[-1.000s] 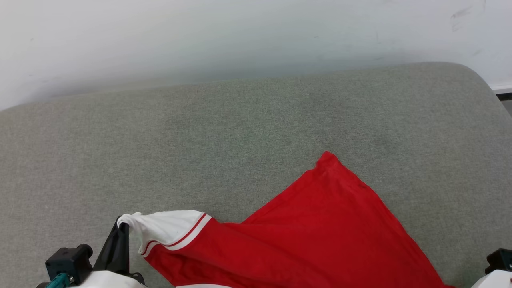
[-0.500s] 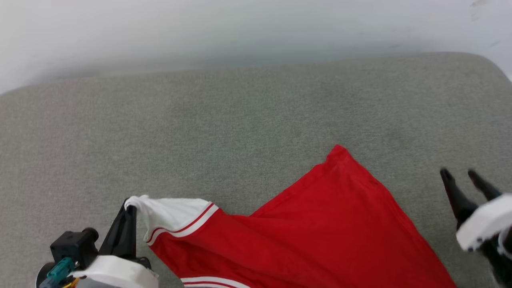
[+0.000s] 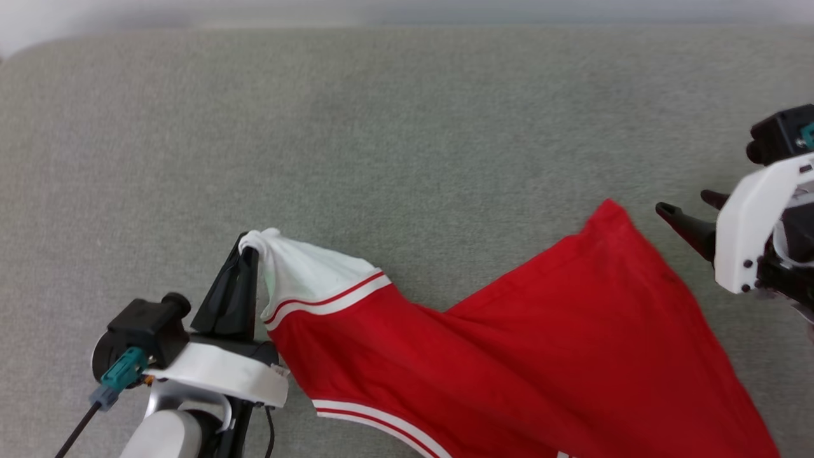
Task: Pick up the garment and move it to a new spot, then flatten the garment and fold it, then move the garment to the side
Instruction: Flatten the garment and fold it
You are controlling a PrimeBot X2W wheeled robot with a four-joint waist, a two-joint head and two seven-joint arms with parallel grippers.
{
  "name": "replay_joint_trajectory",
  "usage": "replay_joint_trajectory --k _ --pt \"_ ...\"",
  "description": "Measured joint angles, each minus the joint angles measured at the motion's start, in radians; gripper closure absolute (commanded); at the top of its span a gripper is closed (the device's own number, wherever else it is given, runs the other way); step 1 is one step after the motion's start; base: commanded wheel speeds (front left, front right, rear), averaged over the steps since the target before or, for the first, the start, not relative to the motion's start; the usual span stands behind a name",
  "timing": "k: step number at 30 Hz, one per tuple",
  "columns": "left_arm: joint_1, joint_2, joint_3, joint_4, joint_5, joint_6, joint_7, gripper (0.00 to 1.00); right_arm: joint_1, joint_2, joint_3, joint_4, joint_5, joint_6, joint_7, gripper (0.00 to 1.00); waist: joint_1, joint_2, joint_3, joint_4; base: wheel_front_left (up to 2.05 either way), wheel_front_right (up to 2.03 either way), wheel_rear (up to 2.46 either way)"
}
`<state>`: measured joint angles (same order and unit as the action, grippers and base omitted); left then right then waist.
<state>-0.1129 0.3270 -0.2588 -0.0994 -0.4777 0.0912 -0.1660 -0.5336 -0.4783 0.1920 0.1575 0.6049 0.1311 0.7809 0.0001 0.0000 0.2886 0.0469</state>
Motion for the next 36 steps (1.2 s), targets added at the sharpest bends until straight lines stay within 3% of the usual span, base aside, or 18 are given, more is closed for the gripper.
replay_joint_trajectory --k 5,14,15,16,21,27,36 --pt "-0.049 -0.015 -0.019 0.010 0.007 -0.013 -0.013 1.00 -0.068 0.008 0.080 0.063 0.006 0.000 0.075 0.00 0.0001 0.0000 0.060 0.035 0.00 0.00 0.00" --pt "-0.081 -0.022 -0.032 0.050 0.005 -0.030 -0.027 1.00 -0.126 0.011 0.190 0.222 0.080 0.000 0.082 0.00 0.0000 0.0000 0.099 0.067 0.00 0.00 0.00" --pt "-0.081 -0.022 -0.032 0.053 0.005 -0.030 -0.028 1.00 -0.134 0.010 0.202 0.234 0.086 0.000 0.083 0.61 -0.0001 0.0000 0.097 0.066 0.00 0.00 0.00" --pt "-0.081 -0.022 -0.032 0.058 0.001 -0.030 -0.030 1.00 -0.141 0.009 0.215 0.243 0.093 -0.001 0.082 1.00 0.0000 0.0000 0.093 0.065 0.00 0.00 0.00" --pt "-0.081 -0.015 -0.030 0.071 -0.002 -0.031 -0.029 1.00 -0.153 0.022 0.258 0.290 0.117 0.000 0.044 1.00 0.0000 0.0000 0.060 0.055 0.00 0.00 0.00" --pt "-0.104 0.024 -0.005 0.085 -0.010 -0.032 -0.003 1.00 -0.182 0.033 0.267 0.345 0.103 0.000 -0.085 1.00 0.0000 0.0000 -0.012 0.033 0.00 0.00 0.00" --pt "-0.372 0.063 0.042 0.218 -0.059 -0.079 0.067 1.00 -0.320 0.077 0.187 0.463 0.019 0.000 -0.273 1.00 -0.0001 0.0000 -0.124 -0.013 0.00 0.00 0.00"
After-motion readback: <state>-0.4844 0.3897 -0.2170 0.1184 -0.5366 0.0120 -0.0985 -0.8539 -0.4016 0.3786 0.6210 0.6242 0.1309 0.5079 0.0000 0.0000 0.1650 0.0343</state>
